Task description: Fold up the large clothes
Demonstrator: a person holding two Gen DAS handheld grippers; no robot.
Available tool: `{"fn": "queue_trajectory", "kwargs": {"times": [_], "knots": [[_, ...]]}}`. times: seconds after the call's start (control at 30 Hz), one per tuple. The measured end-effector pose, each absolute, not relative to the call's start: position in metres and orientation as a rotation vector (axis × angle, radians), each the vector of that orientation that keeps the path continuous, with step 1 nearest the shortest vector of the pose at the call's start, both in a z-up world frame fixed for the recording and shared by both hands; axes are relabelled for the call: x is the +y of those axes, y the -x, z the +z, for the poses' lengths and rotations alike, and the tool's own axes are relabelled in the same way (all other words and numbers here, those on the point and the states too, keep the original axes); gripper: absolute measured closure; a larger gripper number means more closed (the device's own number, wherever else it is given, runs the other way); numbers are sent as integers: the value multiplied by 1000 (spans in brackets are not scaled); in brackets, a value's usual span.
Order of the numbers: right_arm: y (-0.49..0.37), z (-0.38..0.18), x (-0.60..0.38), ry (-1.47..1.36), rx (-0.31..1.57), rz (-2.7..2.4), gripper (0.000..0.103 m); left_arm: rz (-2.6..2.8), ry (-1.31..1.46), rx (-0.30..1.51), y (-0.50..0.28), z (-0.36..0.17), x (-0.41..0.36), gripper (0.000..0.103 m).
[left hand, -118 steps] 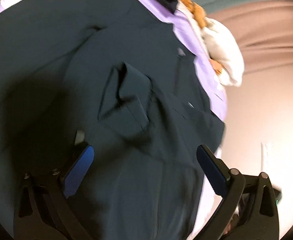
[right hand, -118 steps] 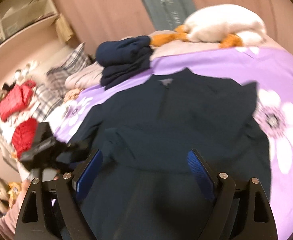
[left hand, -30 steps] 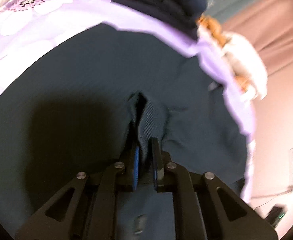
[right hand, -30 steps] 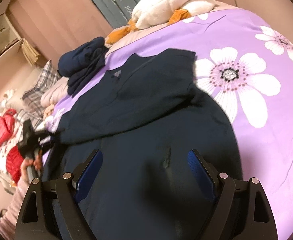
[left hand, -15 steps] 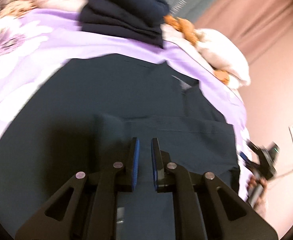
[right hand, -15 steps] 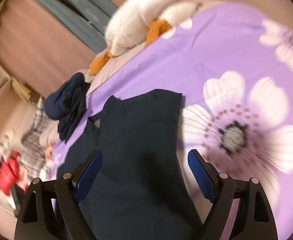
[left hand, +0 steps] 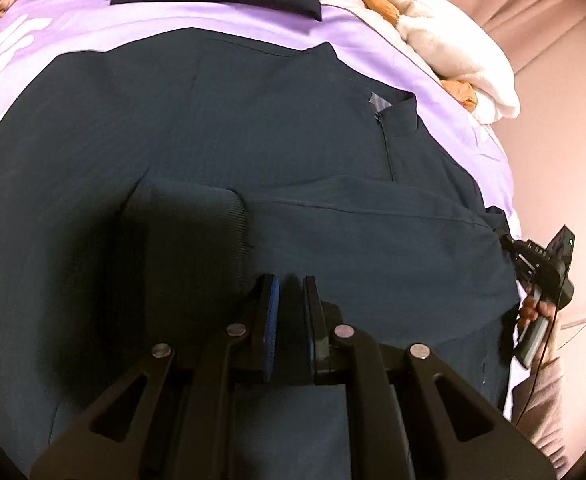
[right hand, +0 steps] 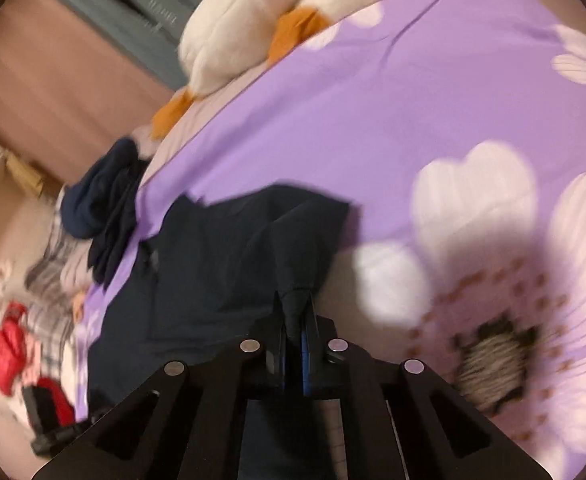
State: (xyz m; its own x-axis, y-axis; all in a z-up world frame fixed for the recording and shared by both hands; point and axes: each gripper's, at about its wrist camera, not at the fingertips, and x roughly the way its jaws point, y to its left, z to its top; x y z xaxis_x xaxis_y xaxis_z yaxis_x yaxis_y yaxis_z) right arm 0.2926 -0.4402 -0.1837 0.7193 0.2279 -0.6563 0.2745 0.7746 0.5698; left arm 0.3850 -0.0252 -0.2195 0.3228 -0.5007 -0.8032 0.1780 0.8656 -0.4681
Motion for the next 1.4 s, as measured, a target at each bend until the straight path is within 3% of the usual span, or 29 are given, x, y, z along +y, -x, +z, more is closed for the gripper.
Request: {"fn": "queue_trajectory", "kwargs": {"times": [0.17,0.27,0.37,0.43,0.67,0.93,1.0,1.03,1.07,1.4], "knots": [[-296,-195,-446,-680,847,-69,96,-440,311,1196,-388,-228,-27,90],[-286,-177,-449,-674,800,-123,76,-447,329,1186,-385,-220,-23,84],[-267,-144,-426,-528,725,-71,76,-481,329,1161,-377,-215,-22,74],[-251,-130,-400,-449,717,47,76,-484,320,1159,-373,-217,-22,74],[-238,-183,-362,-225,962,14,77,-497,317,1157,-358,-228,-18,75],[-222,-186,-365,-255,971,-9,77,-474,393,1181,-341,-218,-5,73],[-211,-172,-362,-295,943,-13,69,-449,408,1140,-326,-201,5,52],[-205,-167,-356,-303,924,-5,65,-427,408,1120,-319,-194,10,29],[-193,-157,-351,-314,893,6,59,-390,407,1075,-305,-183,20,18],[-92,-129,-291,-374,782,127,41,-257,601,917,-160,-155,143,17]]}}
